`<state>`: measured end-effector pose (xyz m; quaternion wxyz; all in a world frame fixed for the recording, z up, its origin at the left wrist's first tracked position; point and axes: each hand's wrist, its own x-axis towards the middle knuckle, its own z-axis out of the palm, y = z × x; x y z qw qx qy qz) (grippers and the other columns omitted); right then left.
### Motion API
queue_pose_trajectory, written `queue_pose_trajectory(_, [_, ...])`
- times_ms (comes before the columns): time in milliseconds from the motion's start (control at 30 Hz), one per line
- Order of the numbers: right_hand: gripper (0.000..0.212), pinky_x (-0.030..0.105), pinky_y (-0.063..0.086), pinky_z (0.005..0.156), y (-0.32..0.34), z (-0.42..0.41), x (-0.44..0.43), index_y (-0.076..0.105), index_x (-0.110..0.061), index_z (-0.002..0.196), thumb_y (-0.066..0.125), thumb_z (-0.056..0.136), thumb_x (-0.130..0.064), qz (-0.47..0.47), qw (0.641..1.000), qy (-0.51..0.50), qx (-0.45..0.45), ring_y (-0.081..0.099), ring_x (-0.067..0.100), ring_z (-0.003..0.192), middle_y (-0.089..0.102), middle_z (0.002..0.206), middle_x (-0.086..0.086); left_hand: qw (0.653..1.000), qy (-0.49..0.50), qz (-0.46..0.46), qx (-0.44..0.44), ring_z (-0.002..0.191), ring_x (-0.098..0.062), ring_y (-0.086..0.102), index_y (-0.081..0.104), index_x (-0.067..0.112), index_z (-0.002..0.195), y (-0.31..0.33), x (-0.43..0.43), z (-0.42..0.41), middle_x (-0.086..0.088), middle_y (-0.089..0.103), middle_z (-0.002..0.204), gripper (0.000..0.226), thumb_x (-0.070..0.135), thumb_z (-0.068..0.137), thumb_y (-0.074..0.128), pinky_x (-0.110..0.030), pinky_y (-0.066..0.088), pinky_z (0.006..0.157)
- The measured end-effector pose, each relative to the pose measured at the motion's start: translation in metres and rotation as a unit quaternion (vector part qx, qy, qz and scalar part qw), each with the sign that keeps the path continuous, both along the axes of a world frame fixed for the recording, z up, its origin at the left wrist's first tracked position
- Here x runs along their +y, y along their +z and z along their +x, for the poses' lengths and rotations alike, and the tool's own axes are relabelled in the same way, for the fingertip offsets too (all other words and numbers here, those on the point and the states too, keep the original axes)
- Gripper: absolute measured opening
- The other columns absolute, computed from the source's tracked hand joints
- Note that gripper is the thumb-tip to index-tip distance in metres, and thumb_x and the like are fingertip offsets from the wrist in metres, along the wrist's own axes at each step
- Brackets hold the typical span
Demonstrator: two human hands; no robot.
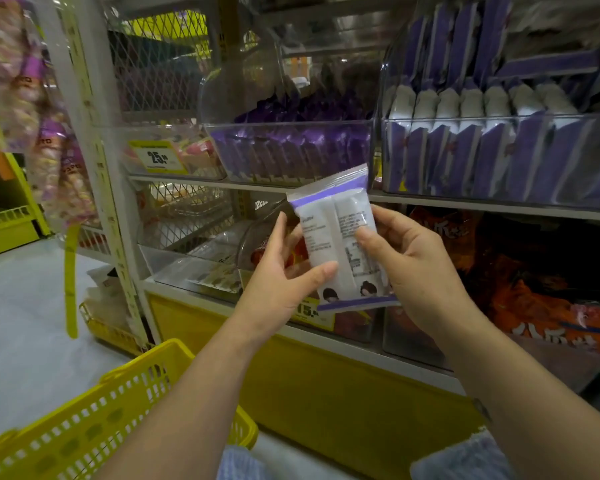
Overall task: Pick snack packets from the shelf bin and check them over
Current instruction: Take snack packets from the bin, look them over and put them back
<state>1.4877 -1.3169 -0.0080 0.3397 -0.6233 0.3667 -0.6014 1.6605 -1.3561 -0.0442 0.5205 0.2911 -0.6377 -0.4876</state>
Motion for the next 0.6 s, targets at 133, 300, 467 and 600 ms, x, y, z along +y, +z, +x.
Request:
queue_pose_trajectory(133, [0.024, 0.024, 0.058, 0.063, 0.011, -0.003, 0.013, 0.056, -0.040, 0.111, 0.053, 0.096, -0.022, -0.001, 0.995, -0.029, -0.094, 0.071, 0.006, 0.089, 0.073, 0.095, -0.018, 1.000, -0.029, 0.003, 0.003, 0.120, -0.017, 0.060, 0.022, 0.032, 0.152, 0.014, 0.017, 0.000, -0.001, 0.057, 0.137, 0.100, 0.035, 0.072, 0.081, -0.043, 0.054, 0.094])
queue_pose_trajectory(300, [0.041, 0.029, 0.060, 0.066, 0.040, -0.011, 0.029, 0.042, -0.026, 0.138, 0.051, 0.098, -0.021, 0.026, 0.977, -0.064, -0.204, 0.072, 0.009, 0.087, 0.071, 0.101, -0.004, 0.996, -0.065, -0.043, 0.040, 0.111, -0.023, 0.066, 0.037, 0.045, 0.135, 0.048, 0.042, -0.015, -0.004, 0.069, 0.122, 0.082, 0.024, 0.070, 0.082, -0.034, 0.057, 0.086])
queue_pose_trajectory(467, [0.036, 0.037, 0.060, 0.077, 0.083, -0.031, 0.042, 0.044, -0.027, 0.134, 0.050, 0.099, -0.024, 0.017, 0.972, -0.080, -0.219, 0.071, 0.015, 0.097, 0.065, 0.118, 0.002, 0.986, -0.035, -0.165, 0.019, 0.113, -0.015, 0.065, 0.041, 0.045, 0.133, 0.090, 0.064, -0.046, 0.002, 0.065, 0.128, 0.070, 0.016, 0.079, 0.075, -0.027, 0.055, 0.088])
queue_pose_trajectory(600, [0.028, 0.033, 0.061, 0.071, 0.109, -0.053, 0.053, 0.042, -0.039, 0.123, 0.046, 0.101, -0.022, -0.031, 0.971, -0.123, -0.204, 0.072, 0.012, 0.090, 0.065, 0.109, -0.002, 0.965, 0.009, -0.260, -0.024, 0.120, -0.009, 0.059, 0.049, 0.043, 0.131, 0.123, 0.082, -0.074, 0.005, 0.059, 0.134, 0.055, 0.020, 0.086, 0.070, -0.028, 0.053, 0.095])
